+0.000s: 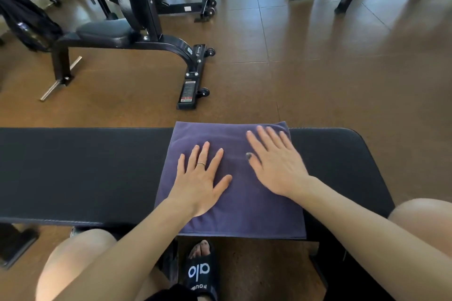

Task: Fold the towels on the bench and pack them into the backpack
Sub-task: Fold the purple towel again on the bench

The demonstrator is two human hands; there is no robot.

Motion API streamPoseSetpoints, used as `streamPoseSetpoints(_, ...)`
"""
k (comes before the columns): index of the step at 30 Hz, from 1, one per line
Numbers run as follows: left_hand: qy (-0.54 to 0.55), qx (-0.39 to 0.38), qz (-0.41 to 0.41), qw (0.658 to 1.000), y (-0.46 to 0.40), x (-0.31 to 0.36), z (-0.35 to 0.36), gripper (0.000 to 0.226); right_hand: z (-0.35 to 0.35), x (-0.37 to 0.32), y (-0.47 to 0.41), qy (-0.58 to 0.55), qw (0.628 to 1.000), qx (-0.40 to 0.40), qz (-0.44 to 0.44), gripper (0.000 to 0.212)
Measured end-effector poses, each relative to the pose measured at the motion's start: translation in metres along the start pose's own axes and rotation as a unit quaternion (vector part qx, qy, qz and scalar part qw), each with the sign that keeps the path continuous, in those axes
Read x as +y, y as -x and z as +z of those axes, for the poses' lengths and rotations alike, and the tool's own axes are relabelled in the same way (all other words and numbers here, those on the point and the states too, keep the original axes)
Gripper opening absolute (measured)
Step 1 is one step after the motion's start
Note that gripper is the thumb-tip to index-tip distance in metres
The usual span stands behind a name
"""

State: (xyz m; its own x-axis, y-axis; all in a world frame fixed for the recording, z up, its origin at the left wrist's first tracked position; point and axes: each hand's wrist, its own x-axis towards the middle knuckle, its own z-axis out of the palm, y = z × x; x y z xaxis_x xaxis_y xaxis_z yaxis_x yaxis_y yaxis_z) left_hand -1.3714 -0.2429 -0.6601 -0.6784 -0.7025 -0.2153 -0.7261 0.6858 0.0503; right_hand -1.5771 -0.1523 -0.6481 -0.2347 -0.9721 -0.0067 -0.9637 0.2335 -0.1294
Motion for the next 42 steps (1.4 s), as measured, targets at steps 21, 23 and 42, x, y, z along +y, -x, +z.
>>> streamPoseSetpoints(21,-0.006,0.107,0.129,0.986,0.034,0.066,-0.033,0.063,-0.013,0.087,-0.067,-0.28,0.924,-0.031,0.257,0.037)
streamPoseSetpoints(23,0.001,0.115,0.254,0.96,0.05,0.1,-0.032,0.055,-0.011,0.089,-0.066,-0.332,0.904,-0.001,0.268,0.038)
streamPoseSetpoints(42,0.096,0.088,0.306,0.943,0.068,0.135,-0.024,0.024,-0.034,0.088,-0.075,-0.467,0.836,0.053,0.283,0.016)
